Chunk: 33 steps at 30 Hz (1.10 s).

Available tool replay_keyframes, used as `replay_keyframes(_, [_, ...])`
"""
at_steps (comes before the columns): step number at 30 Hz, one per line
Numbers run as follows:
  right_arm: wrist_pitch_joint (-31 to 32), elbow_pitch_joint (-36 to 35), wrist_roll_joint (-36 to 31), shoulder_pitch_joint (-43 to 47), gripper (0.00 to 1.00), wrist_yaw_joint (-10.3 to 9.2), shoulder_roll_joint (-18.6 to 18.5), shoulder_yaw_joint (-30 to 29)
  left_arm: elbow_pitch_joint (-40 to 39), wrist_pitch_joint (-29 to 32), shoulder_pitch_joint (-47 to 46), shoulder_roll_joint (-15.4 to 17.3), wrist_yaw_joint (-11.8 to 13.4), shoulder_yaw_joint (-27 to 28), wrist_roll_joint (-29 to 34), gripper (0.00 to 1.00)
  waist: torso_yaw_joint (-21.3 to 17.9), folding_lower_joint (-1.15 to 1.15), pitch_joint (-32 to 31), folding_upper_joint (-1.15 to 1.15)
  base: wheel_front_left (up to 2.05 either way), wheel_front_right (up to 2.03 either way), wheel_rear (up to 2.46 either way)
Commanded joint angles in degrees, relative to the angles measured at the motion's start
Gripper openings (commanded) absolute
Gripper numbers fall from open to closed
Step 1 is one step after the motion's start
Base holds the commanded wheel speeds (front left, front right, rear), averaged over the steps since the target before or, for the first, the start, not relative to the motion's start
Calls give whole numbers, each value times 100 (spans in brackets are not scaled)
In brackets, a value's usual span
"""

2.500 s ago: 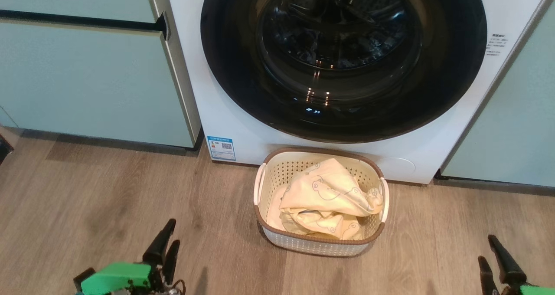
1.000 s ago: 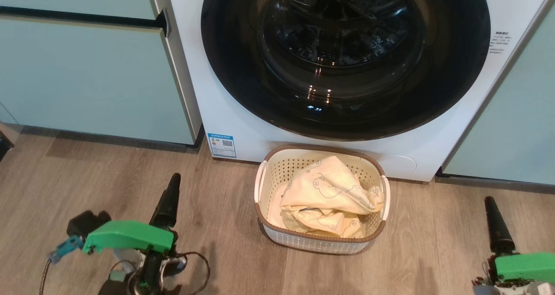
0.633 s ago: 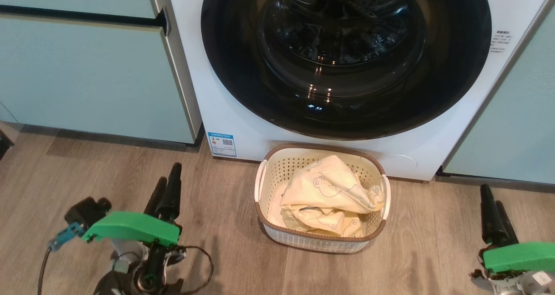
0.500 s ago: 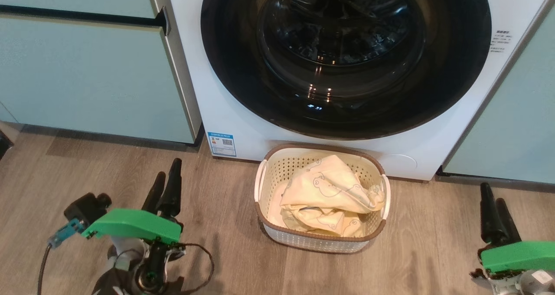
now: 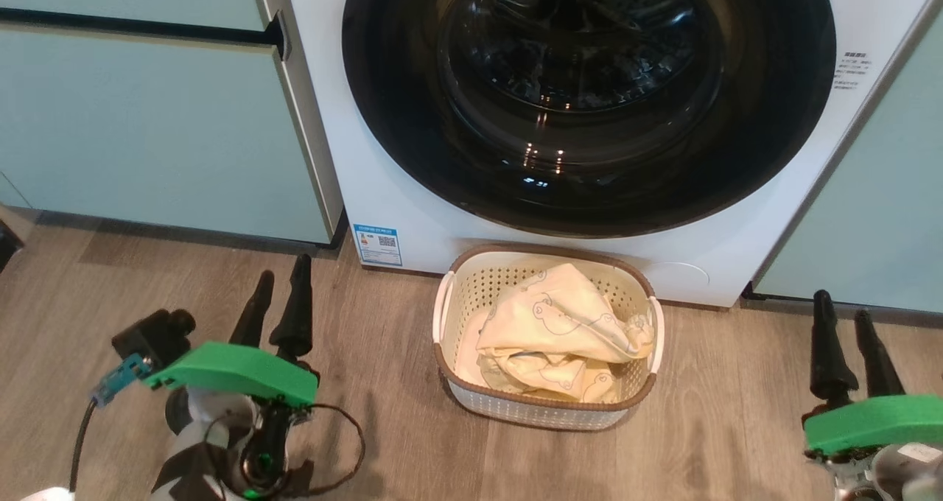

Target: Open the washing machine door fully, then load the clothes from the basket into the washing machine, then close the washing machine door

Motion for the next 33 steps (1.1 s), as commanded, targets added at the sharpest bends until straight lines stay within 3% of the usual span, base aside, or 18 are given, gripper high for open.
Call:
replay_keyframes(1, [-90,-261,-211,-336,100,14,-107,84,-212,-84,-372,110,-6,110,207,100,5,0,-2,0,0,0,0])
replay_keyframes(33, [-631,-469,-2594,-445,100,20,-153,100,-131,-624,-716,176,81,141,2769,100,3,0,-96,0,0,0,0])
